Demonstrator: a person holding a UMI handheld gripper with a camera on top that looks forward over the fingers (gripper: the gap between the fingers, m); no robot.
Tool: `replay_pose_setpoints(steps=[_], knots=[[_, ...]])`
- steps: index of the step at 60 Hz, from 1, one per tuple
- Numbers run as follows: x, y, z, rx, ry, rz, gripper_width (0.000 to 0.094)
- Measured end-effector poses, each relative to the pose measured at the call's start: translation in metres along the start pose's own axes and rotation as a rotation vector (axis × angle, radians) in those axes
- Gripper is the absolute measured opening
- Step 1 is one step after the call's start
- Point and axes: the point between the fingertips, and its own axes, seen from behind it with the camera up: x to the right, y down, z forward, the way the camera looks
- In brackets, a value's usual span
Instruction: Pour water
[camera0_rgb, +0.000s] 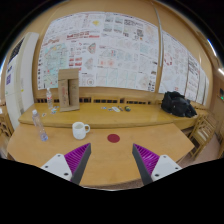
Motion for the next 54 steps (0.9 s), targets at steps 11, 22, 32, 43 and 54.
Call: replay_pose_setpoints(steps=[11, 22, 32, 43, 54], knots=[[-0.001, 0.011, 0.001, -0.017, 0.0, 0.012, 0.0855], [-0.023, 0.049, 0.011, -0.064, -0.004, -0.022, 0.0848], [-0.09, 0.095, 0.023, -0.122, -0.047, -0.061, 0.0849], [-0.229, 0.12, 0.057, -0.137, -0.153, -0.047, 0.0854], [-0.374, 0.091, 0.117, -0.046, -0.25, -0.055, 0.0855]])
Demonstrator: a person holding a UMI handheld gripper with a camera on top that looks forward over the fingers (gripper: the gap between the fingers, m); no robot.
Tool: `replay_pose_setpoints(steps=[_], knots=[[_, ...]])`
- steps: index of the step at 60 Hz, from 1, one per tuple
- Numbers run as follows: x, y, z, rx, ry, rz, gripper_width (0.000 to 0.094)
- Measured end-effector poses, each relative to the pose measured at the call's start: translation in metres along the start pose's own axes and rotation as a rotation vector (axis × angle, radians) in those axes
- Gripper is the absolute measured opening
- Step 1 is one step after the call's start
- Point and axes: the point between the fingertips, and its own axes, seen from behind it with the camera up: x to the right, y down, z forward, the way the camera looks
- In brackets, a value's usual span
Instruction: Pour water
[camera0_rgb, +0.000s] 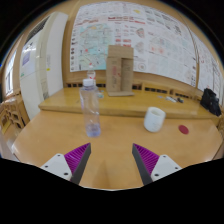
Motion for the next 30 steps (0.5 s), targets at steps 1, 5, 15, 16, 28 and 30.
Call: replay_pose_setpoints(steps=[1, 5, 15, 16, 28, 30], knots=[[-0.008, -0.005, 0.009, 0.01, -0.005, -0.002, 0.0854], [-0.038, -0.026, 0.046, 0.044, -0.013, -0.006, 0.0855], [-0.068, -0.073, 0.124, 0.13, 0.012, -0.003, 0.0849], [-0.068, -0.076, 0.132, 0.137, 0.009, -0.005, 0.0849], [-0.079, -0.095, 0.184, 0.191, -0.005, -0.012, 0.0587], [-0.08, -0.096, 0.185, 0.201, -0.008, -0.01, 0.051]])
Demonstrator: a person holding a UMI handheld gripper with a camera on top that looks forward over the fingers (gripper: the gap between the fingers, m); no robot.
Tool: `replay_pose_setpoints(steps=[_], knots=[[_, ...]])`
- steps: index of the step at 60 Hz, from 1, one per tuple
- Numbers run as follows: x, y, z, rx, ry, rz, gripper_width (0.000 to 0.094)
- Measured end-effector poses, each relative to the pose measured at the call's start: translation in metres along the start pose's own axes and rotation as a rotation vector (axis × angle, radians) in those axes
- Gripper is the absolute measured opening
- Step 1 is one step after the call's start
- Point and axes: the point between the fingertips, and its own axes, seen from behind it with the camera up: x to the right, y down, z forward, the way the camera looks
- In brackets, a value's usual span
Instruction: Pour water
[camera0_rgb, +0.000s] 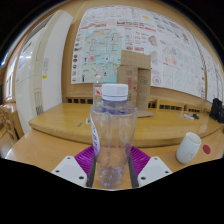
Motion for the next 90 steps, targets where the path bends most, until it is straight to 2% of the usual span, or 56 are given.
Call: replay_pose_setpoints(steps=[7, 8, 9, 14, 22, 28, 34, 43, 46, 53, 62, 73, 83, 90], knots=[[0.001, -0.002, 0.002, 0.028, 0.014, 0.001, 0.0437], [0.001, -0.002, 0.002, 0.03, 0.016, 0.001, 0.0389], [0.001, -0.002, 0.002, 0.031, 0.015, 0.002, 0.0383], [-0.004, -0.003, 0.002, 0.03, -0.018, 0.015, 0.0326], [-0.005, -0.029, -0.009, 0.069, -0.073, 0.081, 0.0321], [-0.002, -0.076, -0.026, 0.123, -0.154, 0.262, 0.0322], [0.017, -0.129, -0.044, 0.174, -0.291, 0.558, 0.0322], [0.055, -0.198, -0.063, 0.237, -0.582, 1.118, 0.0319], [0.077, -0.21, -0.064, 0.259, -0.678, 1.315, 0.032], [0.133, -0.204, -0.053, 0.284, -0.782, 1.739, 0.0321], [0.175, -0.174, -0.03, 0.288, -0.818, 2.101, 0.032], [0.196, -0.147, -0.017, 0.263, -0.801, 2.209, 0.032], [0.188, -0.165, -0.026, 0.194, -0.819, 2.107, 0.0318], [0.184, -0.193, -0.039, 0.176, -0.79, 1.771, 0.0317]])
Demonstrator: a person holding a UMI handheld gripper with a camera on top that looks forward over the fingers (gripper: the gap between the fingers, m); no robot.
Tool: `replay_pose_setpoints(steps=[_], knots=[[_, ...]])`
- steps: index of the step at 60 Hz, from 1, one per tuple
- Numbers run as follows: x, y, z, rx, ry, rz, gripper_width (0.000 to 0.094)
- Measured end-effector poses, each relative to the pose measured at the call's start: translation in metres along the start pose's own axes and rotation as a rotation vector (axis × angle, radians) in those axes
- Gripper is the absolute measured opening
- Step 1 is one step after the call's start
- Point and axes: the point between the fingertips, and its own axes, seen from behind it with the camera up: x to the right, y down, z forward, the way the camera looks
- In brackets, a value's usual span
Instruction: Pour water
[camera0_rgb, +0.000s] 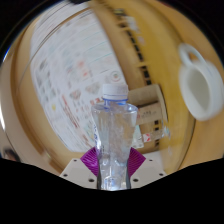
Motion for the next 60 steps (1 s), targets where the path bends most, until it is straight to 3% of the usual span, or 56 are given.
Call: replay_pose_setpoints(steps=[5, 10, 16, 29, 36, 46, 60], knots=[[-0.024, -0.008, 0.007, -0.04, 0.071, -0.338, 0.032], [-0.057, -0.028, 0.005, -0.025, 0.122, -0.678, 0.032], [-0.098, -0.087, -0.012, 0.043, 0.183, -1.065, 0.0321], [-0.128, -0.19, -0.06, 0.182, 0.466, -1.696, 0.0318], [-0.092, -0.254, -0.098, 0.178, 0.647, -1.795, 0.032], [-0.01, -0.326, -0.149, 0.099, 0.855, -1.778, 0.0321], [0.058, -0.363, -0.189, 0.037, 0.973, -1.712, 0.0324]])
